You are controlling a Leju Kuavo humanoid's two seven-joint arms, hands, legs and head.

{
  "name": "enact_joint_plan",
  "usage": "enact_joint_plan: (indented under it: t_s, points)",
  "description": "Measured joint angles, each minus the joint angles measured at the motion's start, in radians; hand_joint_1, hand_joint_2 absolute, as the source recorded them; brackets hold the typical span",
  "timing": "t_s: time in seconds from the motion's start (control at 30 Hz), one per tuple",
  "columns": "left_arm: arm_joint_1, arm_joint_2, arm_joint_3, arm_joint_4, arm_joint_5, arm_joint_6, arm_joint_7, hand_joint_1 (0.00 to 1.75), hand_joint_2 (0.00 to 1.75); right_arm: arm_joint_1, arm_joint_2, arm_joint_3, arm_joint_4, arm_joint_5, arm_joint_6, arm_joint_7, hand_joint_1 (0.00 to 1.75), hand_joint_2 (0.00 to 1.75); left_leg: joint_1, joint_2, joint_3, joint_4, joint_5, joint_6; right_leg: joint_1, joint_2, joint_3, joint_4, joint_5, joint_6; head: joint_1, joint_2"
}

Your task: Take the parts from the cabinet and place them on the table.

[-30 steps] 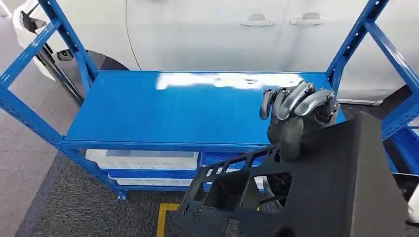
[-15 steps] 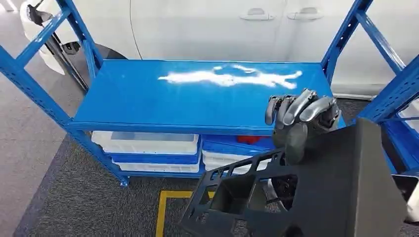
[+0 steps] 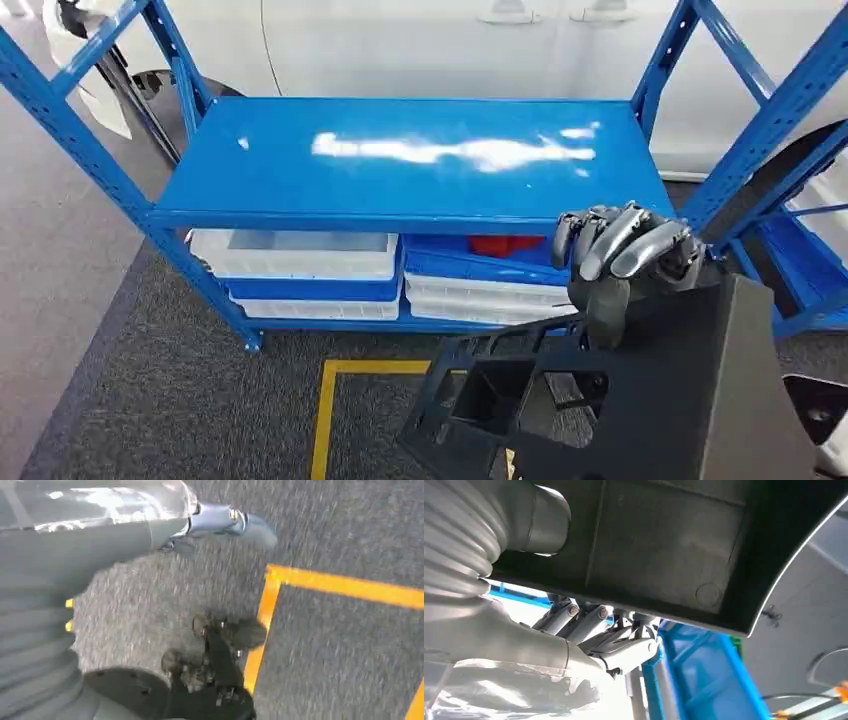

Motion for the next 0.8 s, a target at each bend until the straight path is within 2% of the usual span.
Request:
enact_joint_plan:
  t_s: [0.03, 0.07, 0.1, 0.13, 0.17, 0.2, 0.23, 0.27, 0.3, 0.33, 0.37, 0.4, 0.43, 0.5, 0.53, 0.57, 0.6, 0.67, 0.7, 0.73, 0.77, 0.8]
  points:
    - [0.002, 0.000, 0.001, 0.002, 0.000, 0.000, 0.001, 0.00, 1.75, -0.003, -0.002, 0.000, 0.002, 0.000, 0.005, -0.001, 1.75, 1.75, 0.005, -0.001, -0.006, 0.004, -0.006, -0.007, -0.009, -0.006, -0.010, -0.006, 0.017, -0.013, 0.000, 0.000]
    - [0.001, 0.000, 0.002, 0.002, 0.000, 0.002, 0.001, 0.00, 1.75, -0.009, -0.003, 0.000, 0.004, 0.000, 0.009, -0.001, 1.75, 1.75, 0.006, -0.002, -0.021, 0.030, -0.056, -0.011, -0.008, -0.007, -0.023, -0.006, 0.029, -0.021, 0.000, 0.000]
    - [0.003, -0.001, 0.003, 0.002, 0.001, 0.002, 0.003, 0.00, 1.75, -0.016, -0.003, 0.000, 0.006, -0.002, 0.013, -0.002, 1.75, 1.75, 0.008, -0.002, -0.035, 0.079, -0.117, -0.014, -0.008, -0.007, -0.037, -0.006, 0.040, -0.027, 0.000, 0.000]
    - [0.003, -0.002, 0.005, 0.002, 0.001, 0.005, 0.004, 0.00, 1.75, -0.023, -0.003, 0.000, 0.008, -0.004, 0.014, -0.001, 1.75, 1.75, 0.011, -0.002, -0.054, 0.159, -0.183, -0.019, -0.006, -0.007, -0.053, -0.005, 0.054, -0.028, 0.000, 0.000]
    - [0.001, -0.002, 0.007, 0.002, 0.002, 0.009, 0.005, 0.00, 1.75, -0.030, -0.005, 0.000, 0.011, -0.007, 0.014, -0.001, 1.75, 1.75, 0.011, -0.002, -0.069, 0.236, -0.226, -0.023, -0.004, -0.007, -0.069, -0.004, 0.067, -0.028, 0.000, 0.000]
    - [0.000, -0.002, 0.010, 0.002, 0.002, 0.012, 0.005, 0.00, 1.75, -0.035, -0.006, 0.001, 0.017, -0.010, 0.014, 0.000, 1.75, 1.75, 0.011, -0.002, -0.073, 0.292, -0.236, -0.025, -0.003, -0.008, -0.084, -0.003, 0.078, -0.027, 0.000, 0.000]
    - [0.000, -0.002, 0.010, 0.002, 0.002, 0.013, 0.007, 0.00, 1.75, -0.039, -0.006, 0.001, 0.021, -0.013, 0.014, 0.000, 1.75, 1.75, 0.011, -0.002, -0.062, 0.317, -0.212, -0.025, -0.003, -0.008, -0.102, -0.001, 0.091, -0.025, 0.000, 0.000]
    - [0.000, -0.002, 0.011, 0.002, 0.002, 0.013, 0.008, 0.00, 1.75, -0.041, -0.007, 0.001, 0.024, -0.014, 0.014, 0.000, 1.75, 1.75, 0.011, -0.002, -0.035, 0.301, -0.175, -0.024, -0.003, -0.009, -0.118, 0.001, 0.102, -0.023, 0.000, 0.000]
    - [0.000, -0.002, 0.011, 0.002, 0.002, 0.013, 0.008, 0.00, 1.75, -0.044, -0.008, 0.002, 0.027, -0.015, 0.014, 0.000, 1.75, 1.75, 0.011, -0.002, 0.010, 0.252, -0.141, -0.021, -0.003, -0.009, -0.133, 0.003, 0.112, -0.020, 0.000, 0.000]
    - [-0.001, -0.002, 0.011, 0.002, 0.002, 0.014, 0.008, 0.00, 1.75, -0.048, -0.008, 0.002, 0.029, -0.015, 0.014, 0.000, 1.75, 1.75, 0.011, -0.002, 0.075, 0.169, -0.124, -0.016, -0.003, -0.008, -0.147, 0.005, 0.123, -0.017, 0.000, 0.000]
    - [-0.004, -0.002, 0.011, 0.002, 0.002, 0.013, 0.008, 0.00, 1.75, -0.051, -0.008, 0.002, 0.030, -0.015, 0.014, 0.000, 1.75, 1.75, 0.011, -0.003, 0.148, 0.076, -0.144, -0.009, -0.003, -0.008, -0.153, 0.007, 0.132, -0.013, 0.000, 0.000]
    - [-0.007, -0.001, 0.011, 0.002, 0.002, 0.014, 0.008, 0.00, 1.75, -0.054, -0.009, 0.001, 0.030, -0.015, 0.014, 0.000, 1.75, 1.75, 0.004, -0.004, 0.204, -0.021, -0.183, -0.004, 0.002, -0.008, -0.159, 0.008, 0.139, -0.005, 0.000, 0.000]
    - [-0.009, -0.002, 0.012, 0.002, 0.004, 0.015, 0.009, 0.00, 1.75, -0.057, -0.010, 0.002, 0.032, -0.016, 0.013, 0.000, 1.75, 1.75, 0.003, -0.006, 0.198, -0.023, -0.183, 0.000, 0.000, -0.012, -0.156, 0.000, 0.149, 0.002, 0.000, 0.000]
    - [-0.009, -0.002, 0.017, 0.002, 0.012, 0.022, 0.011, 0.00, 1.75, -0.062, -0.010, 0.003, 0.037, -0.019, 0.013, -0.003, 1.75, 1.75, -0.003, -0.006, 0.188, -0.033, -0.171, 0.014, -0.006, -0.013, -0.156, -0.009, 0.167, 0.015, 0.000, 0.000]
    - [-0.006, -0.002, 0.020, 0.002, 0.014, 0.026, 0.014, 0.00, 1.75, -0.064, -0.012, 0.004, 0.040, -0.019, 0.013, -0.004, 1.75, 1.75, 0.003, -0.004, 0.185, -0.042, -0.156, 0.023, -0.003, -0.012, -0.160, -0.011, 0.173, 0.023, 0.000, 0.000]
    - [-0.005, -0.002, 0.023, 0.002, 0.018, 0.029, 0.015, 0.00, 1.75, -0.065, -0.013, 0.004, 0.043, -0.019, 0.014, -0.005, 1.75, 1.75, 0.004, 0.001, 0.177, -0.044, -0.144, 0.028, -0.008, -0.009, -0.170, 0.008, 0.148, 0.025, 0.000, 0.000]
    - [-0.005, -0.002, 0.027, 0.002, 0.022, 0.030, 0.019, 0.00, 1.75, -0.069, -0.015, 0.005, 0.046, -0.019, 0.016, -0.005, 1.75, 1.75, 0.004, 0.003, 0.166, -0.043, -0.134, 0.037, -0.008, -0.008, -0.191, 0.058, 0.095, 0.028, 0.000, 0.000]
    - [-0.004, -0.002, 0.036, 0.002, 0.026, 0.033, 0.022, 0.00, 1.75, -0.073, -0.018, 0.005, 0.050, -0.020, 0.018, -0.006, 1.75, 1.75, 0.001, 0.004, 0.140, -0.042, -0.114, 0.040, -0.008, -0.008, -0.251, 0.230, -0.010, 0.035, 0.000, 0.000]
    - [-0.003, -0.003, 0.038, 0.002, 0.026, 0.035, 0.022, 0.00, 1.75, -0.073, -0.019, 0.005, 0.051, -0.019, 0.020, -0.006, 1.75, 1.75, 0.000, 0.004, 0.127, -0.039, -0.105, 0.040, -0.008, -0.008, -0.269, 0.295, -0.038, 0.037, 0.000, 0.000]
    - [-0.001, -0.004, 0.040, 0.002, 0.026, 0.036, 0.022, 0.00, 1.75, -0.073, -0.021, 0.005, 0.052, -0.018, 0.023, -0.006, 1.75, 1.75, -0.001, 0.004, 0.114, -0.037, -0.097, 0.039, -0.008, -0.008, -0.262, 0.313, -0.041, 0.036, 0.000, 0.000]
    - [0.001, -0.005, 0.042, 0.002, 0.026, 0.035, 0.022, 0.00, 1.75, -0.073, -0.022, 0.005, 0.052, -0.016, 0.023, -0.006, 1.75, 1.75, -0.001, 0.004, 0.105, -0.033, -0.092, 0.037, -0.008, -0.008, -0.233, 0.284, -0.027, 0.036, 0.000, 0.000]
    - [0.002, -0.006, 0.043, 0.002, 0.025, 0.035, 0.022, 0.00, 1.75, -0.074, -0.022, 0.005, 0.052, -0.015, 0.026, -0.006, 1.75, 1.75, -0.001, 0.003, 0.096, -0.028, -0.089, 0.035, -0.007, -0.008, -0.176, 0.209, 0.002, 0.034, 0.000, 0.000]
